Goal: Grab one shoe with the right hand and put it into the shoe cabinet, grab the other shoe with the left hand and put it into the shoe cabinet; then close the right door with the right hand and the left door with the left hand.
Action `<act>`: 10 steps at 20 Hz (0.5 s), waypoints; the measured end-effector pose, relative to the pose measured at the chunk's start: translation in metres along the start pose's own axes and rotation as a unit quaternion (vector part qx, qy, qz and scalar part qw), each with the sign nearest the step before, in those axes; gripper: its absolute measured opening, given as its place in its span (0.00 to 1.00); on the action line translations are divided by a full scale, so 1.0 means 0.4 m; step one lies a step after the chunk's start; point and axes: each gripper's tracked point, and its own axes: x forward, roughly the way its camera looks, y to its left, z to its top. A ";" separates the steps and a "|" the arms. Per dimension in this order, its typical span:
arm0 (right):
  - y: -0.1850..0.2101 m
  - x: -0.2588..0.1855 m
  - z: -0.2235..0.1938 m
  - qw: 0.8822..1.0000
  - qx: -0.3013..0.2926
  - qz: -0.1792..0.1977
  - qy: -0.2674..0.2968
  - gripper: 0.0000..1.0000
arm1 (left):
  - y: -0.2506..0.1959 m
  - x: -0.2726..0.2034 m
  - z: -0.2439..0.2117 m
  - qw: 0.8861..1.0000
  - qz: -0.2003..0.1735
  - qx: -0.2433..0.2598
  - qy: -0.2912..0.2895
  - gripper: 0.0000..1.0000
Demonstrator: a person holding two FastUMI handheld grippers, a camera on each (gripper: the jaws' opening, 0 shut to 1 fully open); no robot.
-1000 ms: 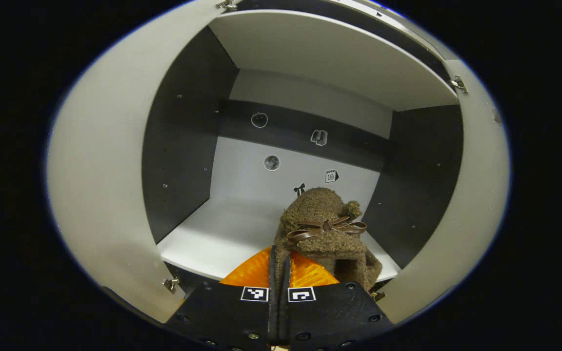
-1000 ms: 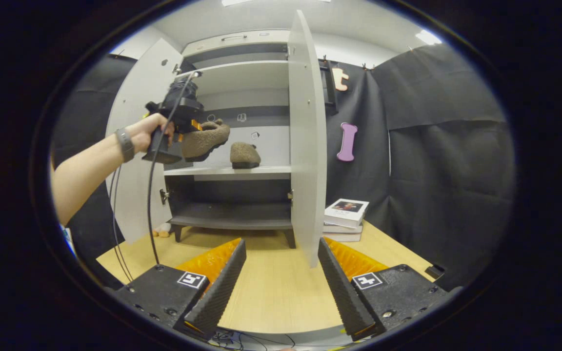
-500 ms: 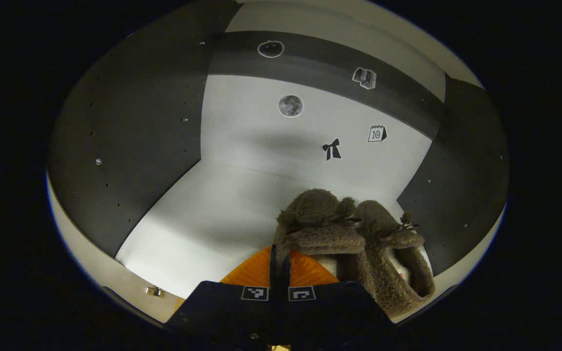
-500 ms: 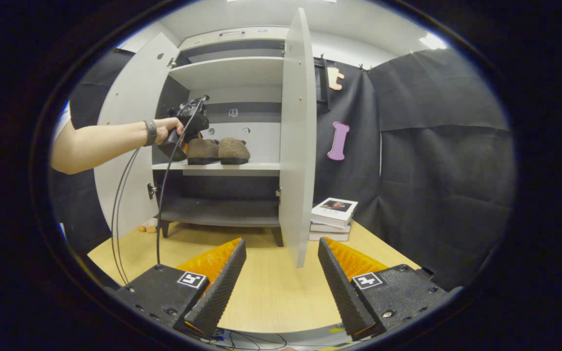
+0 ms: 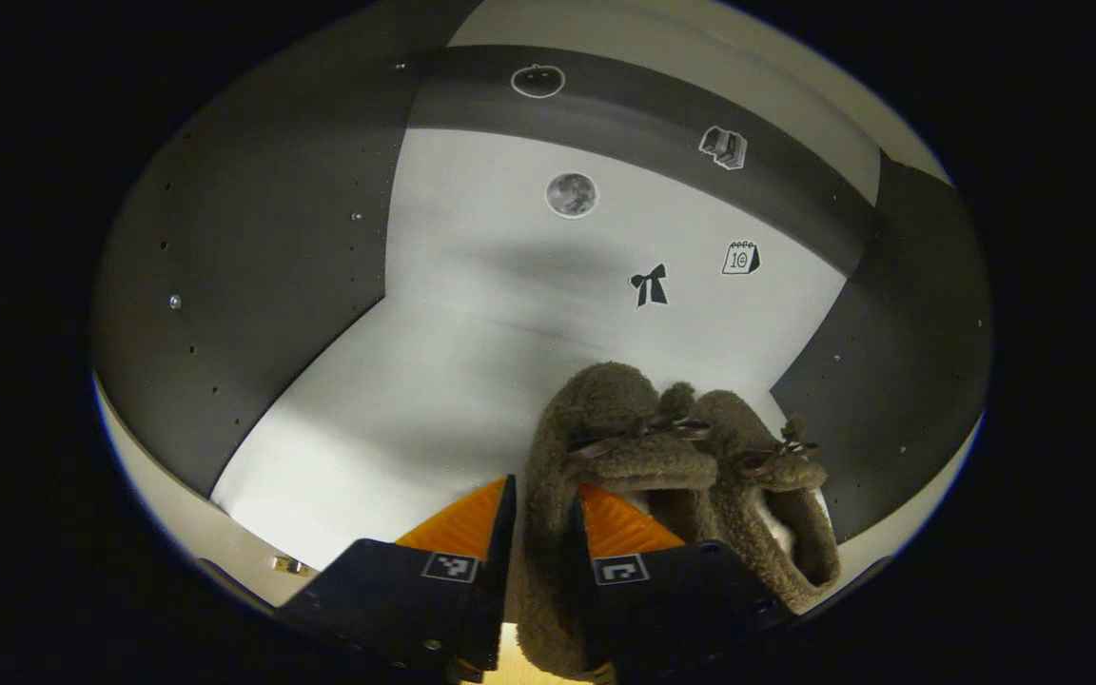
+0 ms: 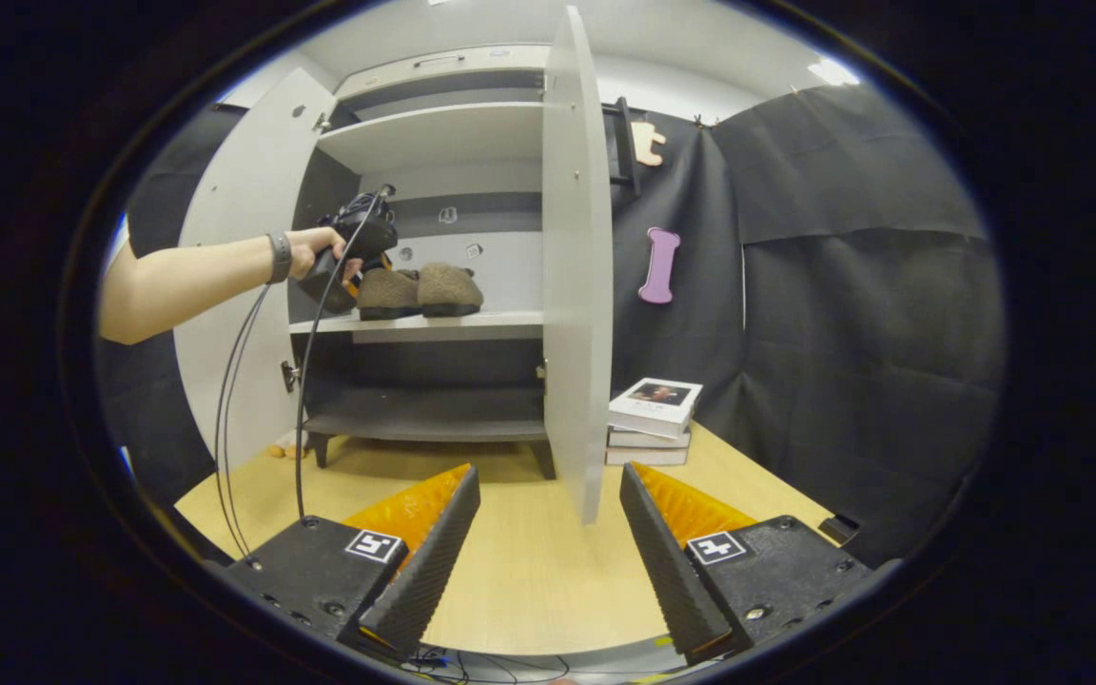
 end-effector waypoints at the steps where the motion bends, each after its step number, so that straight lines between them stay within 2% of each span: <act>1: 0.000 0.001 0.001 1.000 -0.001 0.001 -0.001 0.94 | 0.011 -0.002 -0.002 1.000 0.007 0.001 0.001 0.36; 2: 0.000 0.001 0.001 1.000 0.000 0.002 0.000 0.94 | 0.021 -0.004 -0.006 1.000 0.010 0.002 0.004 0.49; 3: 0.000 0.004 -0.003 1.000 0.001 0.002 0.002 0.94 | 0.024 -0.014 -0.007 1.000 0.008 0.000 0.005 0.78; 4: -0.001 0.004 -0.006 1.000 0.003 0.003 0.004 0.94 | 0.023 -0.025 -0.006 1.000 0.003 -0.003 0.002 0.83; 6: -0.003 0.001 -0.011 1.000 0.006 0.003 0.008 0.94 | 0.021 -0.060 0.010 1.000 -0.006 -0.003 -0.017 0.84; 9: 0.005 -0.004 -0.013 1.000 0.006 0.008 0.010 0.94 | 0.016 -0.126 0.064 0.997 -0.016 0.002 -0.071 0.97; 10: 0.008 -0.007 -0.014 1.000 0.005 0.011 0.011 0.94 | 0.023 -0.152 0.072 0.996 -0.014 0.005 -0.083 0.95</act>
